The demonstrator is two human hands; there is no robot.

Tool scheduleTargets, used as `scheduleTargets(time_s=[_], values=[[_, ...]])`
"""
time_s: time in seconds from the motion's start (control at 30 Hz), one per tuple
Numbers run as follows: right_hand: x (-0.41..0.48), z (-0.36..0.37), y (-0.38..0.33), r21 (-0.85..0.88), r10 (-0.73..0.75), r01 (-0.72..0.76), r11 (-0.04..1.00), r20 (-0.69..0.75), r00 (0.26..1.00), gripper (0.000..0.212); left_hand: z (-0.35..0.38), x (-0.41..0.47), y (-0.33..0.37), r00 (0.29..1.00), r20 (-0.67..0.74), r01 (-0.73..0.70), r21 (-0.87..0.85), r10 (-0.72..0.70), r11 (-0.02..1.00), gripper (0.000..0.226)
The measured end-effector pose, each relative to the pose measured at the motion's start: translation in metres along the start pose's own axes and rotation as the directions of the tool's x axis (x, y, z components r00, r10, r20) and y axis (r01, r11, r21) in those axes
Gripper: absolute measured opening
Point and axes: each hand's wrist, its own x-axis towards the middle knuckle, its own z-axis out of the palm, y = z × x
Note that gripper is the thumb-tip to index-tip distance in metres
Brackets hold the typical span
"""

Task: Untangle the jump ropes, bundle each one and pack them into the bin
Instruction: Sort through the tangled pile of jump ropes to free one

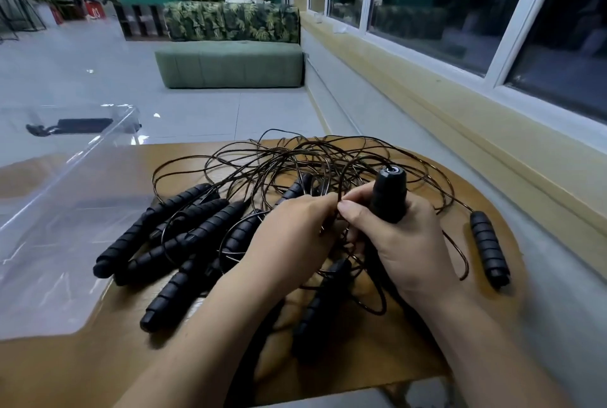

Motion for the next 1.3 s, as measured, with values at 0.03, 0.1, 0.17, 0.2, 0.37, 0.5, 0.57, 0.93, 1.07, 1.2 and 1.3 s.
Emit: scheduleTargets(time_s=[0.03, 0.1, 0.17, 0.2, 0.37, 0.5, 0.57, 0.93, 1.07, 1.2, 1.3], values=[[0.000, 0.000, 0.002, -0.012, 0.001, -0.001, 1.000, 0.002, 1.000, 0.007, 0.000, 0.000, -0.002, 1.000, -0.011, -0.003, -0.015, 0.003, 1.000, 0.025], [0.002, 0.000, 0.003, -0.039, 0.006, -0.005, 0.999, 0.036, 0.999, 0.007, 0.001, 0.000, -0.003, 1.000, -0.016, -0.012, -0.074, 0.011, 0.997, 0.024], [0.004, -0.003, 0.004, -0.031, 0.062, -0.060, 0.998, 0.083, 0.995, 0.009, 0.001, -0.001, -0.002, 0.999, -0.031, -0.012, -0.114, 0.008, 0.993, 0.023], [0.006, -0.005, 0.005, -0.020, 0.110, -0.108, 0.994, 0.093, 0.990, 0.011, 0.001, -0.001, -0.002, 0.999, -0.053, -0.001, -0.138, -0.007, 0.990, 0.019], [0.021, -0.023, 0.016, -0.108, 0.350, -0.347, 0.932, 0.012, 0.937, 0.035, -0.005, -0.002, -0.015, 0.971, -0.141, 0.134, -0.361, -0.196, 0.923, 0.008], [0.031, -0.047, 0.031, -0.396, 0.317, -0.352, 0.848, -0.153, 0.936, 0.041, -0.014, -0.003, -0.019, 0.945, -0.153, 0.178, -0.506, -0.291, 0.844, 0.019], [0.033, -0.056, 0.032, -0.533, 0.250, -0.313, 0.786, -0.190, 0.950, 0.047, -0.015, -0.005, -0.018, 0.942, -0.155, 0.174, -0.530, -0.297, 0.830, 0.018], [0.011, -0.051, 0.018, -0.782, -0.049, -0.035, 0.623, -0.084, 0.995, 0.015, -0.015, -0.011, -0.023, 0.950, -0.163, 0.179, -0.415, -0.266, 0.892, 0.017], [-0.003, -0.036, 0.010, -0.817, 0.287, -0.068, 0.572, 0.122, 0.950, 0.023, -0.017, -0.015, -0.020, 0.939, -0.189, 0.193, -0.399, -0.287, 0.896, 0.014], [-0.007, -0.028, 0.010, -0.819, 0.408, -0.067, 0.570, 0.212, 0.888, 0.037, -0.022, -0.020, -0.016, 0.931, -0.199, 0.213, -0.380, -0.305, 0.900, 0.011], [-0.011, -0.025, 0.005, -0.801, 0.486, -0.040, 0.598, 0.322, 0.812, 0.030, -0.022, -0.027, -0.013, 0.952, -0.124, 0.230, -0.316, -0.281, 0.920, 0.016]])
